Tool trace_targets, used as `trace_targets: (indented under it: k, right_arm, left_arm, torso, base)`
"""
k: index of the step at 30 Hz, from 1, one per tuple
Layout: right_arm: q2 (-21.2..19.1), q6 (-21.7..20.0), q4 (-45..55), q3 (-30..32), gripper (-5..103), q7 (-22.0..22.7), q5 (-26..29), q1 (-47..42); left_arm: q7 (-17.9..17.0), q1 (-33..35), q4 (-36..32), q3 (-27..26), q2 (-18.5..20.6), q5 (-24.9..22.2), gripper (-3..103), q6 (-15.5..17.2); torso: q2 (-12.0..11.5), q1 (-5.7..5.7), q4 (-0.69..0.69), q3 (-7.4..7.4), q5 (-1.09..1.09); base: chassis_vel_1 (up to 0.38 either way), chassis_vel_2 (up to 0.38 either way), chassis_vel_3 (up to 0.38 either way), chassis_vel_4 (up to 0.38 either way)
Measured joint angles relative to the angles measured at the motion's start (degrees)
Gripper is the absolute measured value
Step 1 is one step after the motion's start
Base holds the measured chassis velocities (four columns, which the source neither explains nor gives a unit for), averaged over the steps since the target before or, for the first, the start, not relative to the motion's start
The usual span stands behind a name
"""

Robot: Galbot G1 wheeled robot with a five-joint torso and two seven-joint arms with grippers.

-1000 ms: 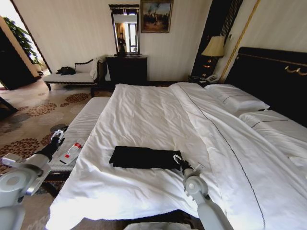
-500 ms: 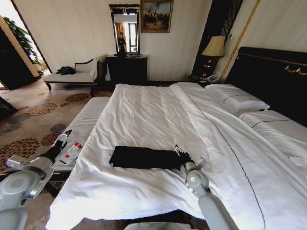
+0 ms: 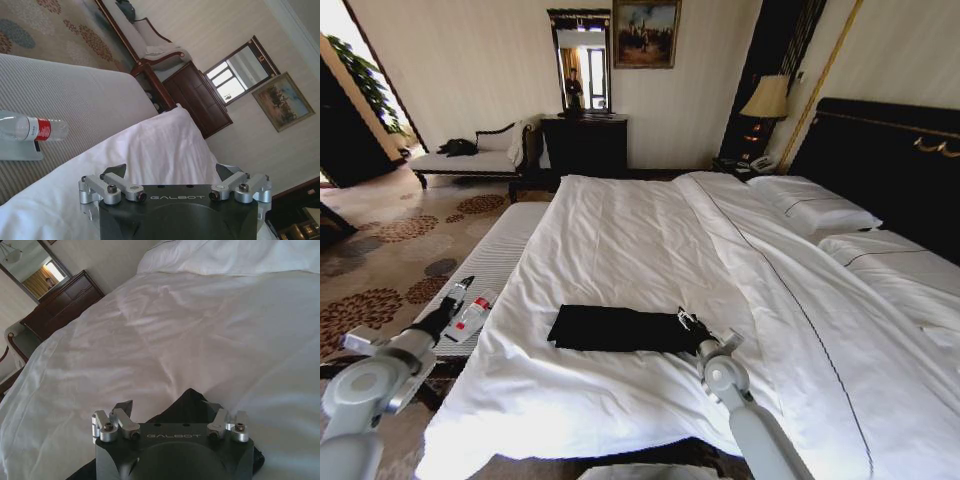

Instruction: Fold the clothes on the bed.

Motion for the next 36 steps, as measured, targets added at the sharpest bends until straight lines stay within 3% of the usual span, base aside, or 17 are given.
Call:
trace_targets:
  k: [3,5,11,14,15,17,20,24,36]
  right_arm:
    - [0.4,0.0,0.5,0.0,65,0.0,-0.3,-1.1]
    - [0.5,0.0,0.7,0.0,65,0.0,-0.4,-1.5]
    - [0.8,0.2,1.4,0.2,37,0.0,-0.8,-2.8]
    - [0.8,0.3,1.4,0.3,32,0.0,-0.9,-2.7]
    - [0.7,0.5,1.2,0.4,21,0.0,-0.8,-2.3]
    - [0.7,0.5,1.1,0.5,21,0.0,-0.8,-2.0]
    - [0.3,0.6,0.8,0.6,5,0.0,-0.2,-1.3]
    - [0.2,0.6,0.8,0.6,1,-0.1,0.1,-1.4]
    - [-0.6,0.7,-2.2,0.9,1,0.0,1.2,3.2]
  left_arm:
    - [-0.1,0.0,-0.1,0.0,-0.2,0.0,100,0.1]
    - [-0.1,0.0,-0.2,0.1,-0.3,0.0,100,0.1]
    - [-0.1,0.1,-0.2,0.3,-0.7,0.1,100,0.1]
    - [-0.1,0.2,-0.2,0.3,-0.8,0.1,100,0.1]
    - [-0.1,0.3,-0.3,0.3,-0.9,0.2,100,0.1]
    - [-0.1,0.3,-0.3,0.3,-1.0,0.2,100,0.1]
    - [-0.1,0.4,-0.3,0.3,-1.1,0.2,100,0.1]
    - [-0.2,0.4,-0.3,0.2,-1.1,0.2,100,0.1]
    - [-0.3,0.3,-0.3,1.1,-1.9,0.6,100,0.2]
  torso:
    - [0.0,0.00,0.00,0.00,0.00]
    - [0.0,0.00,0.00,0.00,0.00]
    - [0.0,0.00,0.00,0.00,0.00]
    - [0.0,0.00,0.00,0.00,0.00]
    - [0.0,0.00,0.00,0.00,0.00]
    - [0.0,-0.01,0.00,0.00,0.00]
    - [0.0,0.00,0.00,0.00,0.00]
    - [0.0,0.00,0.00,0.00,0.00]
    - [0.0,0.00,0.01,0.00,0.00]
  base:
    - [0.000,0.000,0.000,0.000]
    - [0.000,0.000,0.000,0.000]
    - [0.000,0.000,0.000,0.000]
    - [0.000,0.000,0.000,0.000]
    - [0.000,0.000,0.000,0.000]
    - [0.000,0.000,0.000,0.000]
    - [0.000,0.000,0.000,0.000]
    - [0.000,0.000,0.000,0.000]
    - [0.000,0.000,0.000,0.000]
